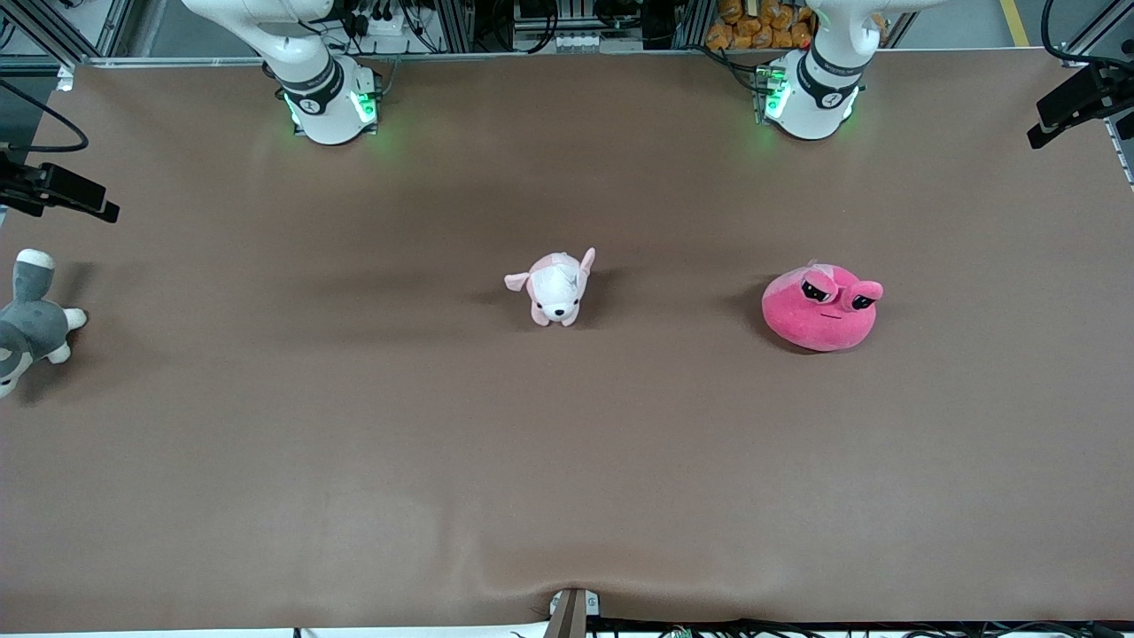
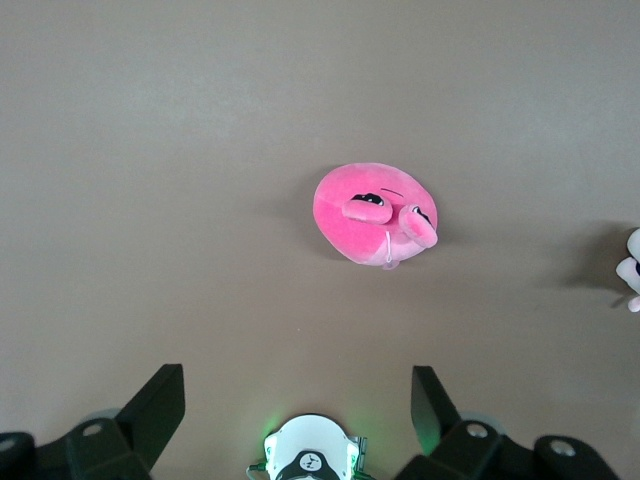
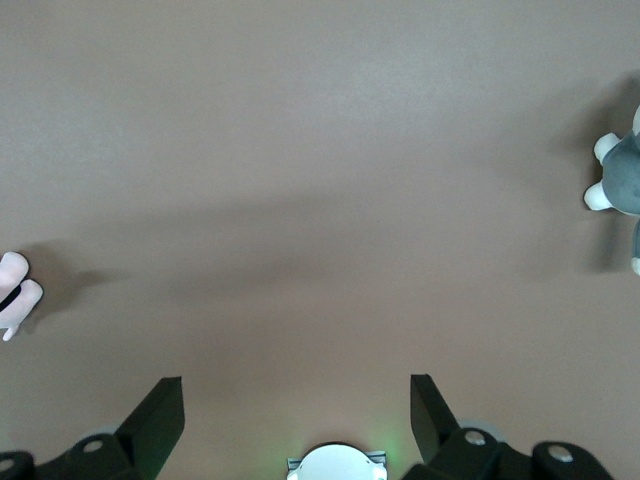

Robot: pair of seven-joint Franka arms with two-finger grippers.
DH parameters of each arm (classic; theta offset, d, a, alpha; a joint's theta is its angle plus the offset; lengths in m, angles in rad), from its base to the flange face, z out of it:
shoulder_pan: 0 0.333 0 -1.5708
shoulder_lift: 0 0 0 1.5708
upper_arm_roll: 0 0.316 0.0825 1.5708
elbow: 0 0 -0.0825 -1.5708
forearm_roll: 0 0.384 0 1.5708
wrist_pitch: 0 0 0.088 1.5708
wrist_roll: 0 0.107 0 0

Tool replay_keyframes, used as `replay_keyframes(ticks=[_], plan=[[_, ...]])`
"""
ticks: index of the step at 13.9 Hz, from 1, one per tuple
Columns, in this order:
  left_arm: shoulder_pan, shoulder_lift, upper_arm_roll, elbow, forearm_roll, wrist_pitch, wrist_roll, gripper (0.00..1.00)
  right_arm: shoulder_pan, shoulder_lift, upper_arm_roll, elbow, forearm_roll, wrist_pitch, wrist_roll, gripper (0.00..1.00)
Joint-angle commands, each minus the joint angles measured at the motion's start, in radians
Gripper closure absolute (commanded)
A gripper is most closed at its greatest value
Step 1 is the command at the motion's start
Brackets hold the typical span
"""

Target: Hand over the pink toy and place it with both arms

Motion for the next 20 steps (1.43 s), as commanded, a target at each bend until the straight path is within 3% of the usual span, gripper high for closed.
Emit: replay_keyframes(ticks=[1, 20], plan=[[0.002, 0.006, 0.0, 0.014, 0.02, -0.015, 0.019, 0.0, -0.015, -0.012, 0.013, -0.01, 0.018, 0.018, 0.012, 0.0], [-0.005, 0.015, -0.023, -0.003, 0.025, -0.043, 0.006, 0.0, -0.015, -0.015, 0.016, -0.006, 0.024, 0.012, 0.001, 0.0]])
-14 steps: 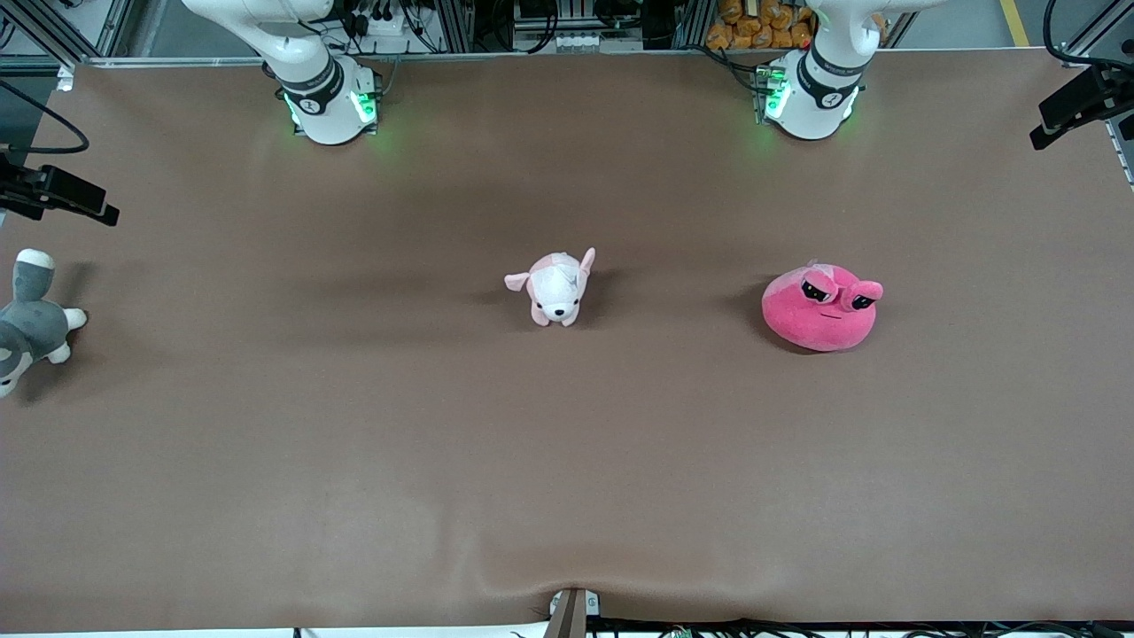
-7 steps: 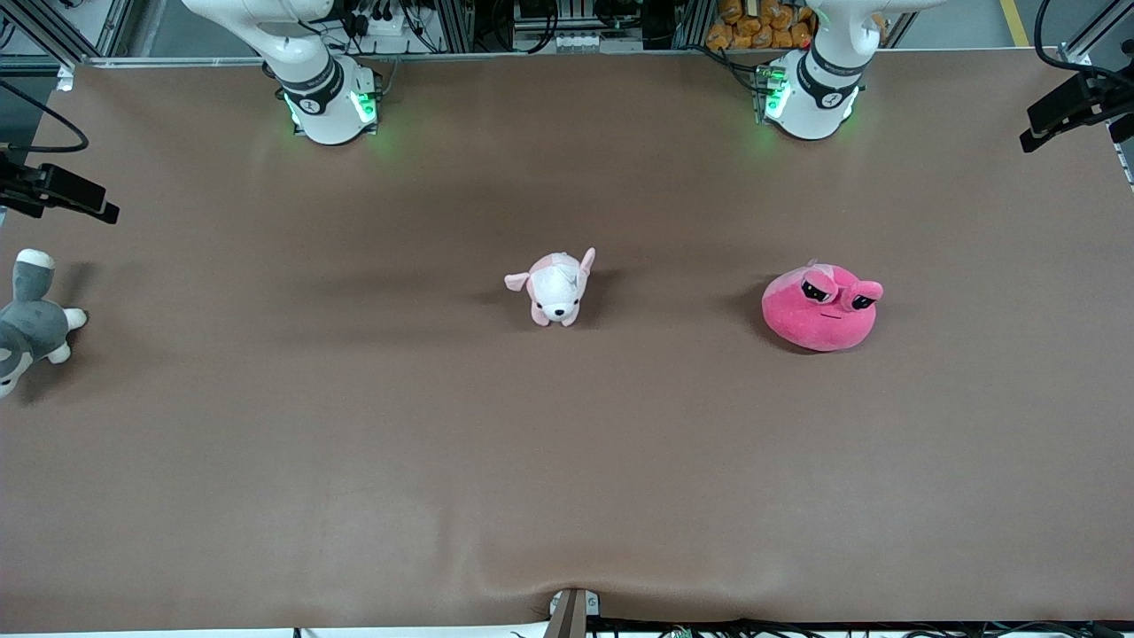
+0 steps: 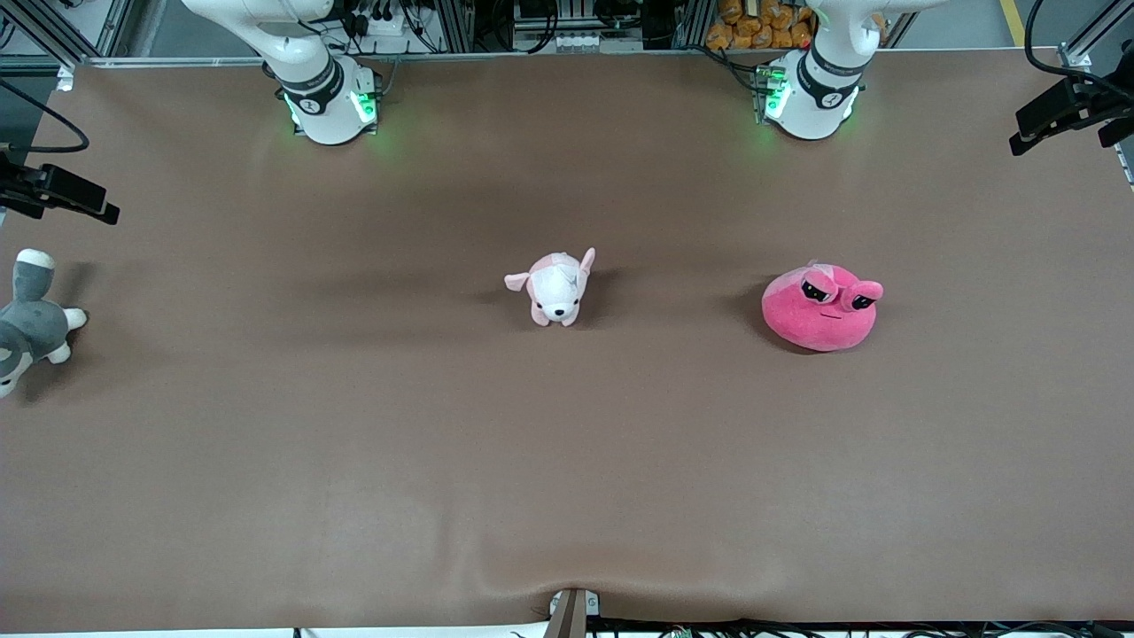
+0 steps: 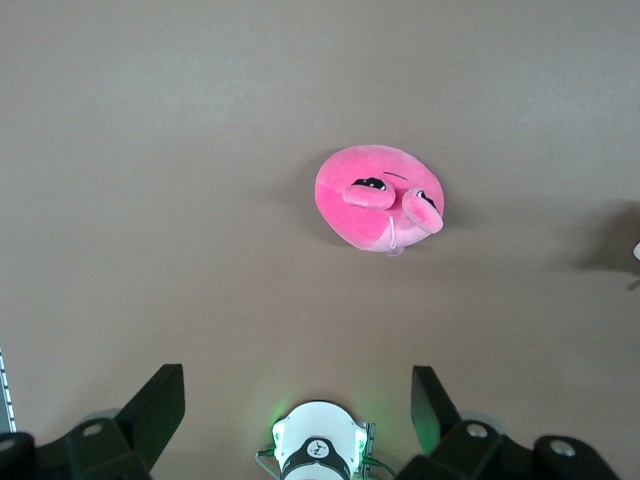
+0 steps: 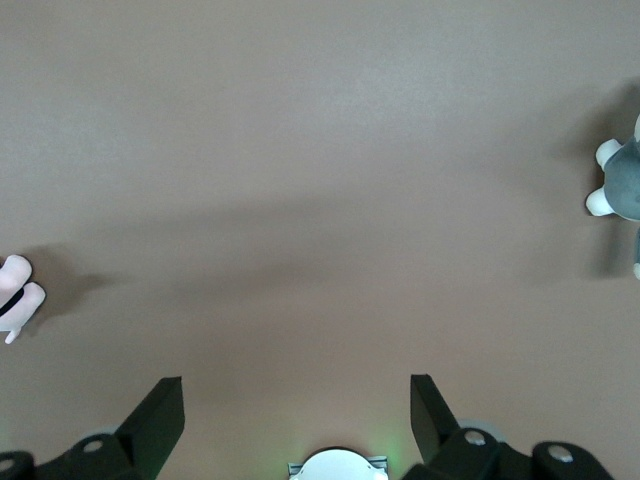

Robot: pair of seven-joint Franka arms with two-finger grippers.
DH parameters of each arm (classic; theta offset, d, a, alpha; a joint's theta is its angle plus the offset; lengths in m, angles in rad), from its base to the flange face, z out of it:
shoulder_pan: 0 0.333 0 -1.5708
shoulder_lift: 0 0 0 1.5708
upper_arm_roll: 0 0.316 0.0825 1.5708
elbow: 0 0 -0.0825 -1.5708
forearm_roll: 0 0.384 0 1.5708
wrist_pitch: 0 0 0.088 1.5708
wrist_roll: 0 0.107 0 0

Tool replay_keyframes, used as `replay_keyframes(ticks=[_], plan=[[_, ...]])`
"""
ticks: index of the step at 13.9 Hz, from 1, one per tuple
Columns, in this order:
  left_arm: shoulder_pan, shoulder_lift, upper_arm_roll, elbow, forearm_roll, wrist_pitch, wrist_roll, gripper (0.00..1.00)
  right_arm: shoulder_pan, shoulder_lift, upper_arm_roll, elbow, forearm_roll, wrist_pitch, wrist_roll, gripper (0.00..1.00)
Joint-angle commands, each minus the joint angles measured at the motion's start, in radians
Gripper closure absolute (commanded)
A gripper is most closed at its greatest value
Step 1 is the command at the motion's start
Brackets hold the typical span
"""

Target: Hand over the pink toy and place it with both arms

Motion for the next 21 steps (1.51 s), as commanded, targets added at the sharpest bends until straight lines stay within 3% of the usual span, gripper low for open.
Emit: replay_keyframes(ticks=[1, 8, 17, 21], plan=[[0.003, -0.006, -0.003, 0.001, 0.006, -0.018, 0.004, 0.0, -0.015, -0.015, 0.013, -0.005, 0.02, 0.005, 0.002, 0.0], [0.002, -0.006, -0.003, -0.014, 0.005, -0.016, -0.002, 0.0, -0.006, -0.004, 0.01, 0.018, 0.051, 0.023, 0.002, 0.0], [0.005, 0.018, 0.0, -0.131, -0.011, 0.075, -0.034, 0.0, -0.004, 0.01, 0.01, 0.021, 0.045, 0.037, 0.008, 0.0], [0.003, 0.022, -0.001, -0.227, -0.027, 0.154, -0.195, 0.0, -0.012, 0.015, 0.01, 0.02, 0.043, 0.035, 0.007, 0.0]])
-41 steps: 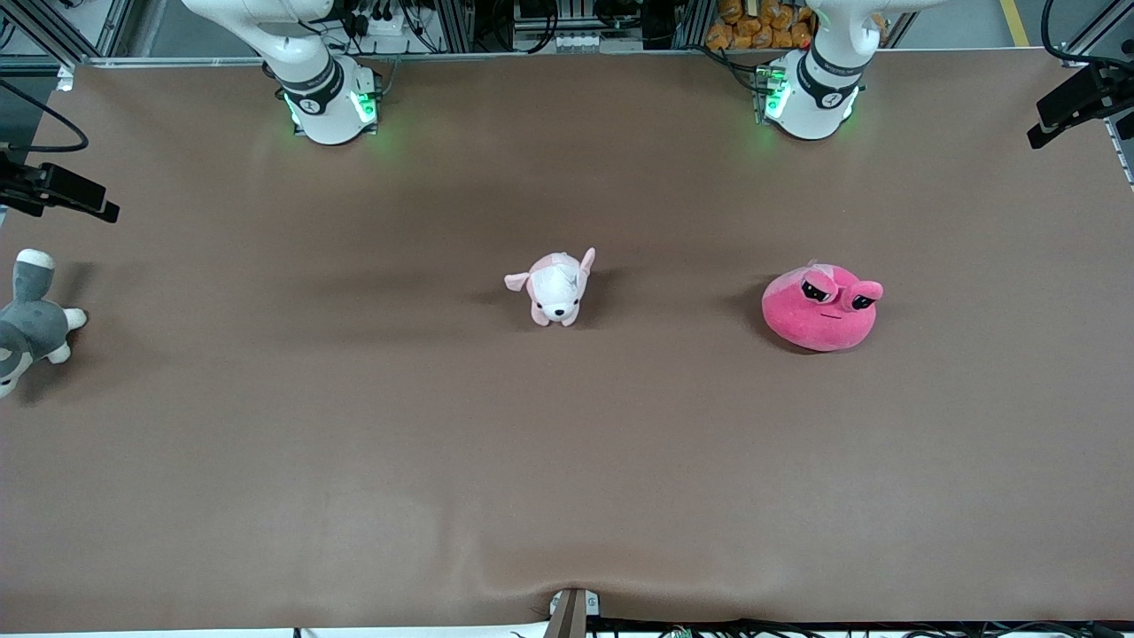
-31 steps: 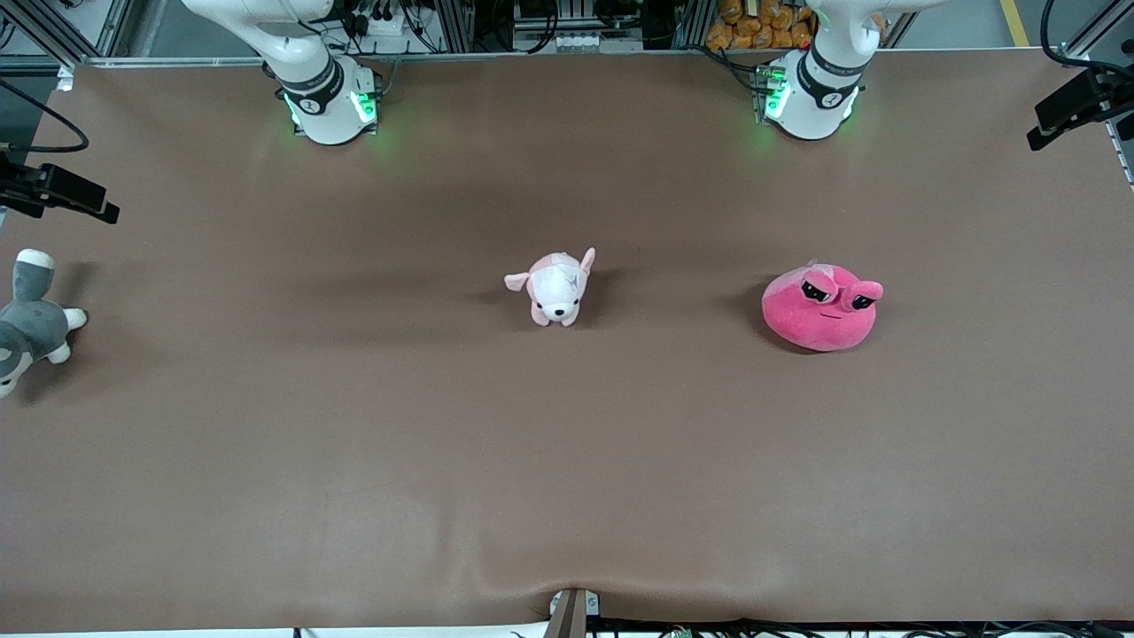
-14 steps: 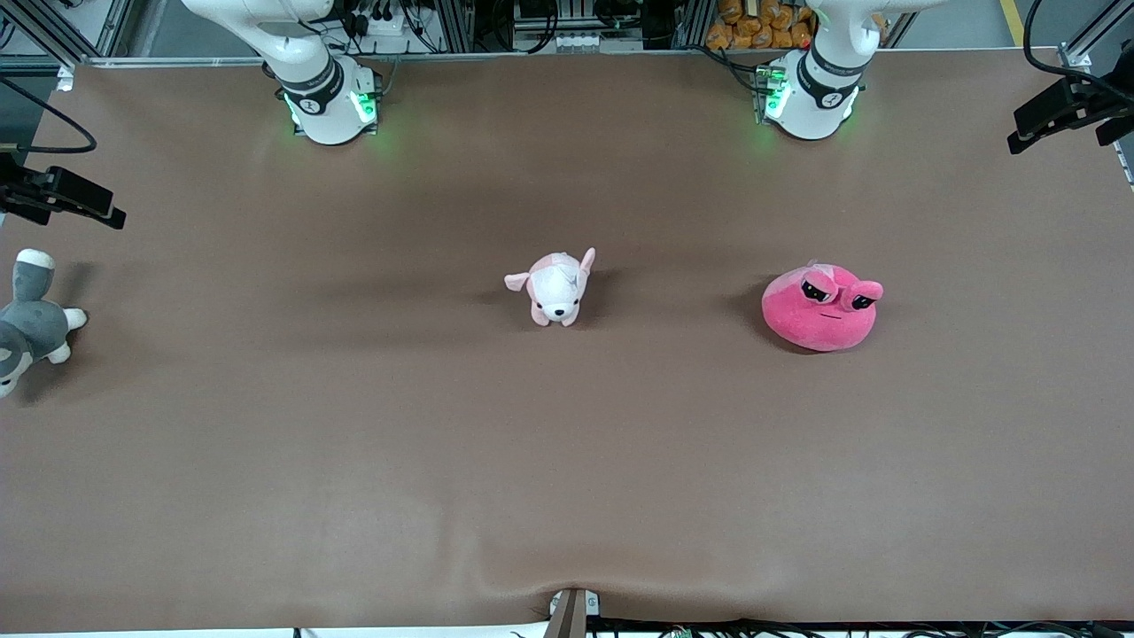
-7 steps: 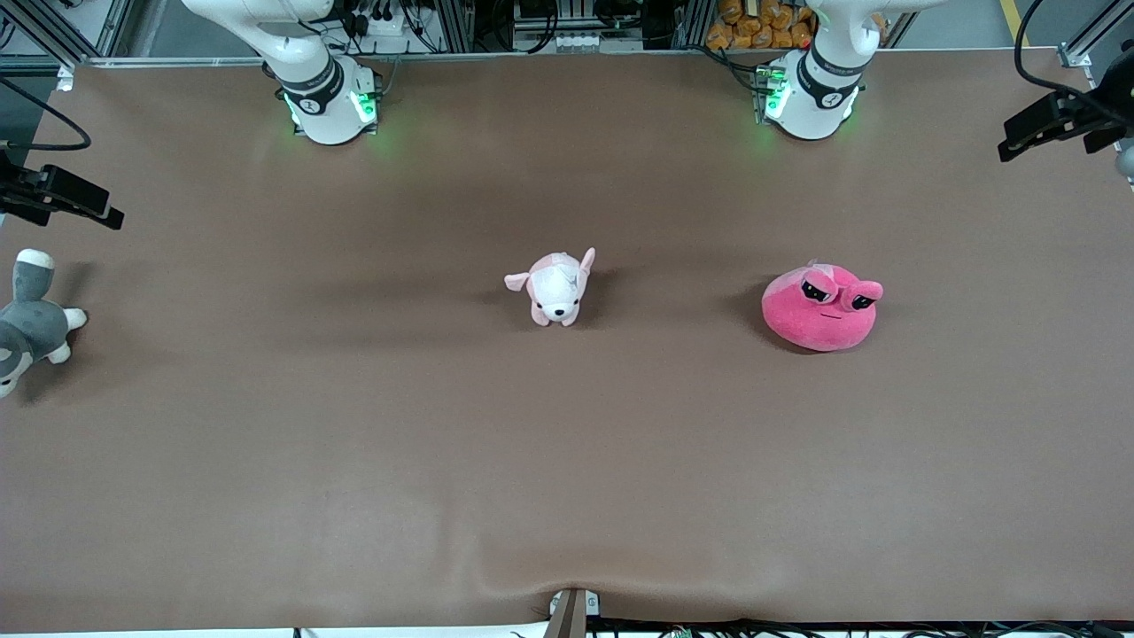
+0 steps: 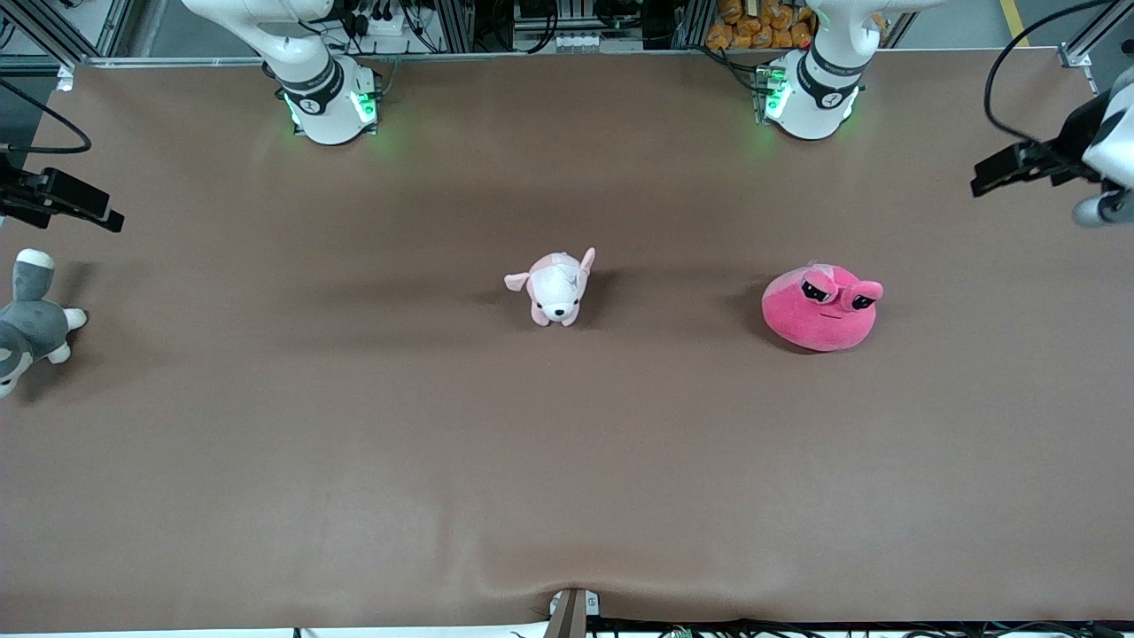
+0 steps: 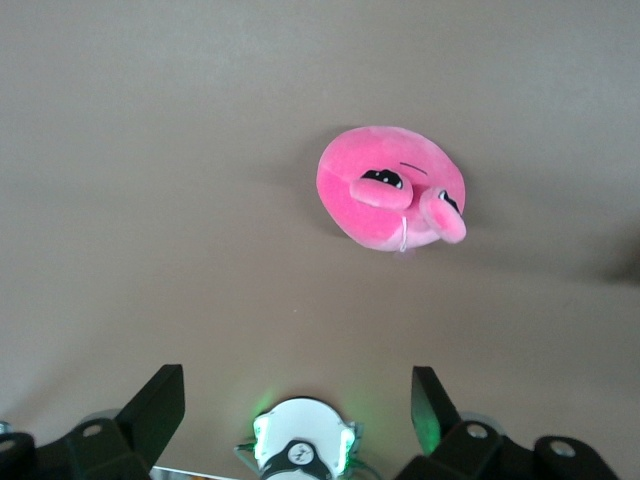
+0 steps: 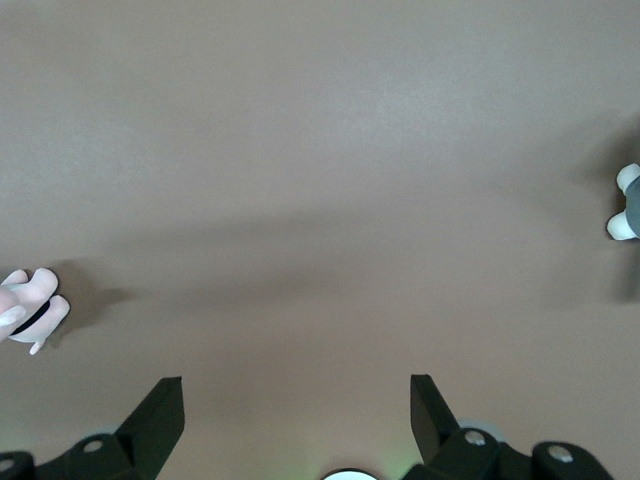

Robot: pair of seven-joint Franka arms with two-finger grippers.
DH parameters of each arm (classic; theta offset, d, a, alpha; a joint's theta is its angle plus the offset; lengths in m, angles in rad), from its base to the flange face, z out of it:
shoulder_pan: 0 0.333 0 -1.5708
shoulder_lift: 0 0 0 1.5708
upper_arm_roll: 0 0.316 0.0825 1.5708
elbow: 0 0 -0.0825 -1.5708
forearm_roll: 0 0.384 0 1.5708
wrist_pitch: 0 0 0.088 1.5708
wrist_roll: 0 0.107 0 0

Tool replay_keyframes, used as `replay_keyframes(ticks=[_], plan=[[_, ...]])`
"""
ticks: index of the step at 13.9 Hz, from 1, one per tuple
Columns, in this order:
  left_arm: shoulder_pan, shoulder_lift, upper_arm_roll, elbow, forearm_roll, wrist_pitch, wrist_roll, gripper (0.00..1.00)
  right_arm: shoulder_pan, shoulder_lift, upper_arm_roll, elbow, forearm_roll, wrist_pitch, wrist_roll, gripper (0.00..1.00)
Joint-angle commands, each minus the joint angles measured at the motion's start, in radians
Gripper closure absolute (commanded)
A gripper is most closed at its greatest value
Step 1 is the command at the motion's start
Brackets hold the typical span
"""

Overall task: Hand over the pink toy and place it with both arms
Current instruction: 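Move the left gripper toward the pink plush and lower it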

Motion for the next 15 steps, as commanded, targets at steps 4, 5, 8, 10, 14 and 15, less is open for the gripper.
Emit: replay_keyframes(ticks=[4, 5, 8, 10, 14, 15], plan=[[0.006, -0.013, -0.001, -0.192, -0.046, 0.19, -0.21, 0.0, -0.013, 0.008, 0.006, 0.01, 0.01, -0.004, 0.005, 0.0], [0.014, -0.013, -0.001, -0.217, -0.046, 0.222, -0.213, 0.0, -0.015, 0.008, 0.006, 0.012, 0.01, -0.001, 0.005, 0.0], [0.022, -0.013, -0.003, -0.264, -0.058, 0.261, -0.324, 0.0, -0.016, 0.008, 0.006, 0.012, 0.009, 0.003, 0.005, 0.0], [0.038, 0.003, -0.001, -0.274, -0.13, 0.261, -0.439, 0.0, -0.018, 0.008, 0.005, 0.013, 0.008, 0.02, 0.005, 0.0], [0.061, 0.055, -0.003, -0.269, -0.142, 0.261, -0.538, 0.0, -0.018, 0.008, 0.005, 0.013, 0.007, 0.043, 0.004, 0.0], [0.075, 0.068, -0.001, -0.271, -0.188, 0.264, -0.547, 0.0, -0.018, 0.008, 0.003, 0.013, 0.005, 0.042, 0.004, 0.0]])
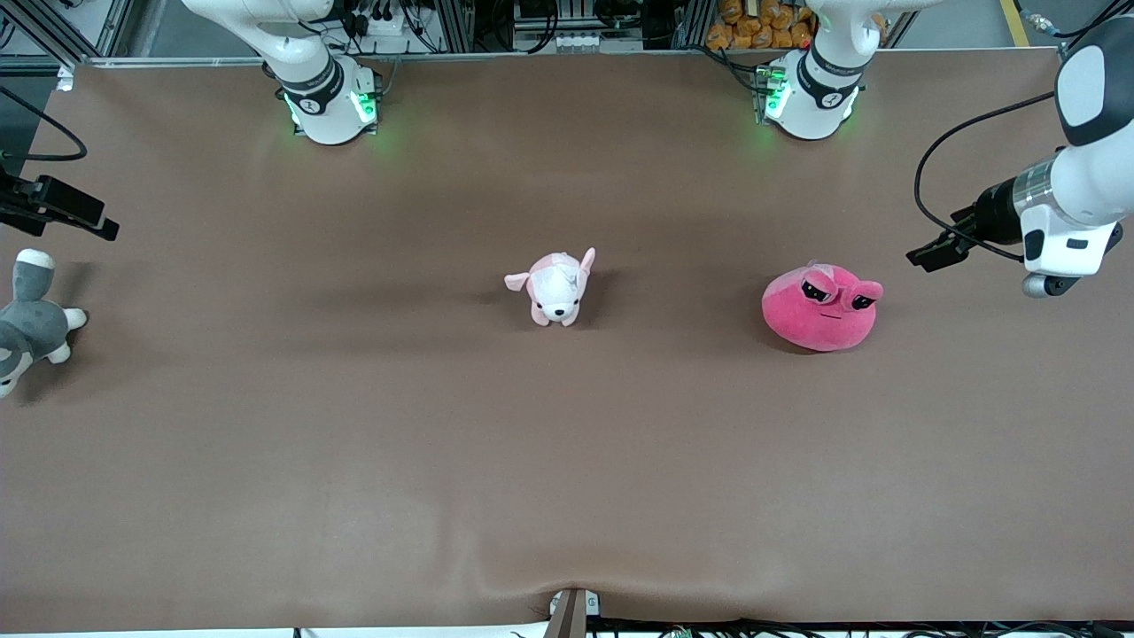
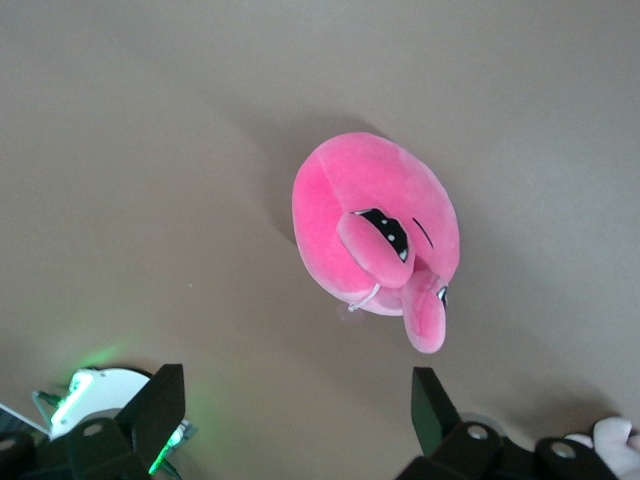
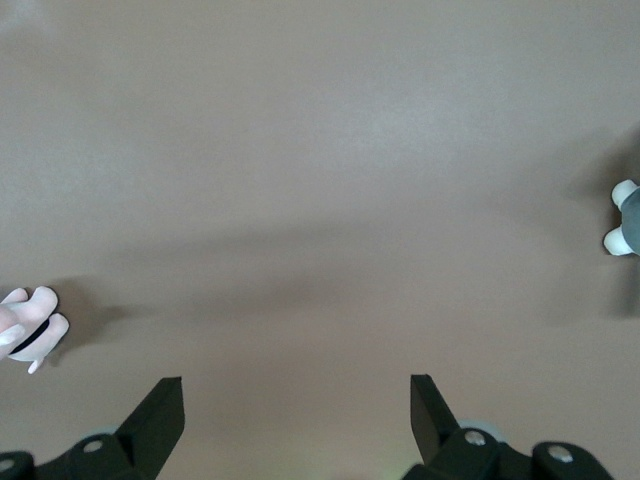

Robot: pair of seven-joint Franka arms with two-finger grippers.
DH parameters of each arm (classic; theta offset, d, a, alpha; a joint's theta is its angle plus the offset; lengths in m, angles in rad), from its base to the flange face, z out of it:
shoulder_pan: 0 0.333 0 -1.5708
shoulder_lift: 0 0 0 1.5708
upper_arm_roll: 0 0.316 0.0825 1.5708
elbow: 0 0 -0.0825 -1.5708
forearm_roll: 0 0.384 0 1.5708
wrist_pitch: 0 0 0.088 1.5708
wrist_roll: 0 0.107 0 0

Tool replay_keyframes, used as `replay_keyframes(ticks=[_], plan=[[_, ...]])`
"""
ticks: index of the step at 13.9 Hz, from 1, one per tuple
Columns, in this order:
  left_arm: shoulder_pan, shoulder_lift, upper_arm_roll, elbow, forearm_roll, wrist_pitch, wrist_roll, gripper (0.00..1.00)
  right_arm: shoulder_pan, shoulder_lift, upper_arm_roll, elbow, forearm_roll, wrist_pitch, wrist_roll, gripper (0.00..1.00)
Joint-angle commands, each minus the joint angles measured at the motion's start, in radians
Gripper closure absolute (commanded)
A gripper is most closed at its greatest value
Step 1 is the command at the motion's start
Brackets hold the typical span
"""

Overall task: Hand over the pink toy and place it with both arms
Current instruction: 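Move the left gripper toward the pink plush and lower it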

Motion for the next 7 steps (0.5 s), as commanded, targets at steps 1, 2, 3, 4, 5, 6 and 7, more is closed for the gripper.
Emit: replay_keyframes(ticks=[1, 2, 3, 4, 5, 6, 7], plan=[[0.06, 0.04, -0.005, -0.003, -0.12, 0.023, -0.035, 0.0, -0.027, 0.004, 0.006, 0.013, 0.007, -0.005, 0.004, 0.0], [0.093, 0.051, -0.005, -0.004, -0.18, 0.024, -0.037, 0.0, -0.042, 0.004, 0.008, 0.013, 0.01, -0.006, 0.002, 0.0], [0.129, 0.068, -0.005, -0.006, -0.229, 0.024, -0.048, 0.0, -0.045, 0.002, 0.008, 0.013, 0.01, -0.011, 0.002, 0.0], [0.162, 0.089, -0.005, -0.006, -0.266, 0.024, -0.08, 0.0, -0.042, 0.004, 0.009, 0.013, 0.012, -0.013, 0.002, 0.0], [0.166, 0.105, -0.005, -0.004, -0.279, 0.032, -0.124, 0.0, -0.039, 0.004, 0.009, 0.013, 0.012, -0.013, 0.002, 0.0], [0.16, 0.114, -0.006, -0.007, -0.278, 0.055, -0.176, 0.0, -0.036, 0.004, 0.011, 0.012, 0.012, -0.013, 0.002, 0.0], [0.16, 0.128, -0.008, -0.007, -0.278, 0.064, -0.218, 0.0, -0.033, 0.004, 0.012, 0.013, 0.012, -0.013, 0.002, 0.0]])
